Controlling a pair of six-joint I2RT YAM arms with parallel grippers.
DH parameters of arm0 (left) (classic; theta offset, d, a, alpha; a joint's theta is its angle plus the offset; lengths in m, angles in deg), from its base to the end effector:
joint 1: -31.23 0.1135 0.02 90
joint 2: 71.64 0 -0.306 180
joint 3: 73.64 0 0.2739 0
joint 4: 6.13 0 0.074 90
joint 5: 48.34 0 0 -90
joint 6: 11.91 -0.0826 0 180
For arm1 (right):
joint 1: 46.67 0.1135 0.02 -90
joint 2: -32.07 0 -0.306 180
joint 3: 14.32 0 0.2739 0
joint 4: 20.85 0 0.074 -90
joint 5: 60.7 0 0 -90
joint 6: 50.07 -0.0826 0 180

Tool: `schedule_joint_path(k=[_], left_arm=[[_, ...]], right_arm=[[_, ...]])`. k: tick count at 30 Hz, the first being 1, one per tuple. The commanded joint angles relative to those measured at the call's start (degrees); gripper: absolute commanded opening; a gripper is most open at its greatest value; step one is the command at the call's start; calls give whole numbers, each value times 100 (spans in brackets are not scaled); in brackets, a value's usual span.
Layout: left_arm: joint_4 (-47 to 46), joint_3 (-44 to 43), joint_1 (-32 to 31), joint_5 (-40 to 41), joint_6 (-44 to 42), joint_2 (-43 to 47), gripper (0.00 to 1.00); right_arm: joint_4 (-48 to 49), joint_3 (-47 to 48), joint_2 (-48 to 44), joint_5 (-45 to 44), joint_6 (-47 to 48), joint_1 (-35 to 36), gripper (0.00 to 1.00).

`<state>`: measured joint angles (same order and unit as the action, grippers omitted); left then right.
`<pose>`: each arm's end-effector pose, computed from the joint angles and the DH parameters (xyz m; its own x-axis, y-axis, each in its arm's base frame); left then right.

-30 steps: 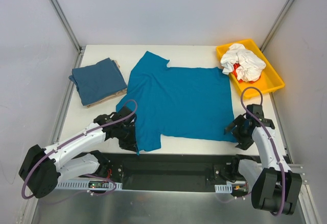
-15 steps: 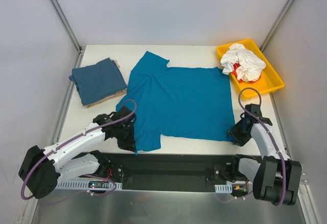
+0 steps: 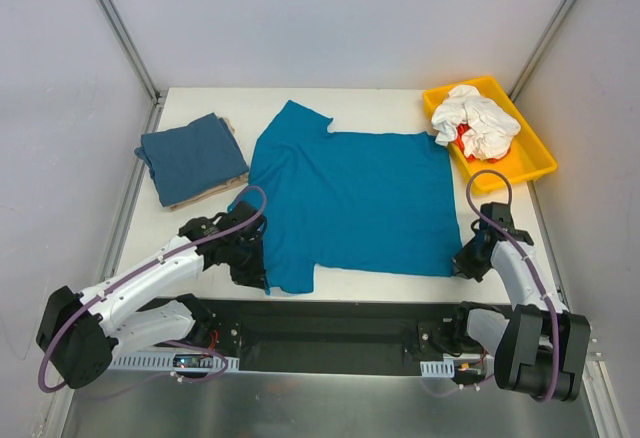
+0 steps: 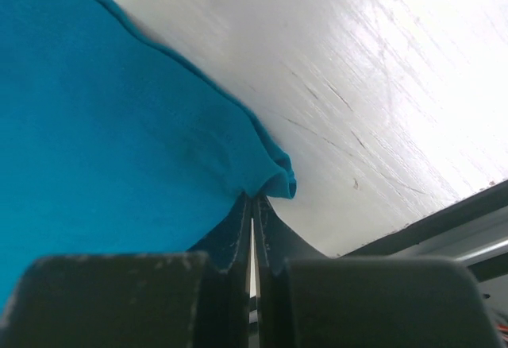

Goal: Fold and stack the t-shirts
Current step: Grap the side of the flattened tshirt closest away from the robot with both arms, then fold the flattened tshirt in 1/3 of the way

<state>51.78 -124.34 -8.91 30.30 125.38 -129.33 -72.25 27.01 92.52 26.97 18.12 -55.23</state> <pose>0.1379 -0.1375 0.1984 -0.9809 -0.1152 -0.1567 -0.0367 0.9008 -0.4327 0.1776 -0.0301 0.1424 -0.8053 0.4966 -0.3238 0.4969 0.8633 0.0883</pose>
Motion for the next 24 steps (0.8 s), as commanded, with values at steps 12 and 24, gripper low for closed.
schedule_joint_path(k=[12, 24], left_arm=[[194, -1697, 235, 1100, -843, -654, 0], [-359, -2901, 762, 1382, -1546, -1753, 0]], right_arm=[[464, 971, -51, 654, 589, -14, 1], [561, 2158, 907, 1058, 853, -6, 1]])
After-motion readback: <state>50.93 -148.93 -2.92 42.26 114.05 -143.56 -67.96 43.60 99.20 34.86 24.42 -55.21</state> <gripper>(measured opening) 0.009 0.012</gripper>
